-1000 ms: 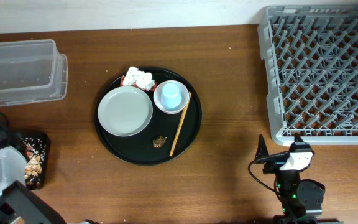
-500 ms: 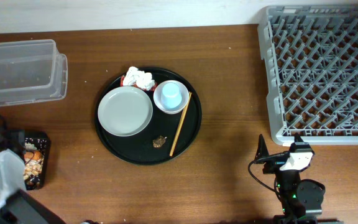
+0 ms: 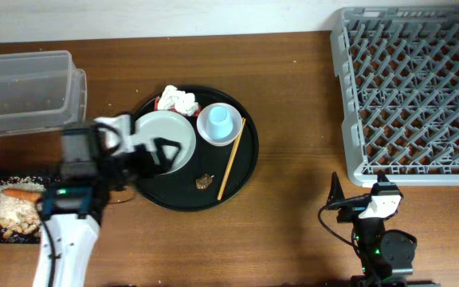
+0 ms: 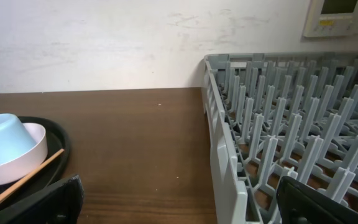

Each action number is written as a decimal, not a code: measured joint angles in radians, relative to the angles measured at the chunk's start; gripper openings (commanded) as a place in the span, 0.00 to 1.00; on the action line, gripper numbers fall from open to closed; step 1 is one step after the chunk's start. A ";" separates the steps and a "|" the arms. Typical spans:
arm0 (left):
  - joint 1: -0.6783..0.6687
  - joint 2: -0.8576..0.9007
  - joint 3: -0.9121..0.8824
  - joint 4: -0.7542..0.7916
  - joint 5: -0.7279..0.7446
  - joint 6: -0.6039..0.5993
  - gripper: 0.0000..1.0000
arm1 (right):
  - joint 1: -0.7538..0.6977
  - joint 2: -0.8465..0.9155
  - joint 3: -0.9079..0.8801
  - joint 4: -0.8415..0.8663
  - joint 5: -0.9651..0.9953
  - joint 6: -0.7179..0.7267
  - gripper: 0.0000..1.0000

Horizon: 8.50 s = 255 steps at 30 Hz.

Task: Sort waste into correct bins and load items into the dishwasher rack
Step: 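Move the left gripper over the brown food scrap on the tray, then close the left gripper on the brown food scrap, then carry the scrap left and release it into the black bin, then move the left gripper up toward the white tissue on the tray, then grasp the crumpled white tissue with the left gripper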

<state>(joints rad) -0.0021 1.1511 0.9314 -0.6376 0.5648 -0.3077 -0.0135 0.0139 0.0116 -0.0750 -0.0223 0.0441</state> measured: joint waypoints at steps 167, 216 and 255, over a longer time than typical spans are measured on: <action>0.443 0.268 0.225 -0.157 -0.020 -0.089 0.99 | 0.000 0.000 0.000 0.000 0.000 0.000 0.98; -0.156 0.864 1.303 -0.911 -0.510 0.122 0.99 | 0.000 0.001 0.000 0.000 0.000 0.000 0.99; -0.191 1.404 1.470 -0.566 -0.512 0.114 0.45 | 0.000 0.000 0.000 0.000 0.000 0.000 0.98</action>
<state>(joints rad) -0.1932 2.5549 2.4016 -1.2034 0.0525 -0.1936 -0.0135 0.0139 0.0116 -0.0750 -0.0223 0.0444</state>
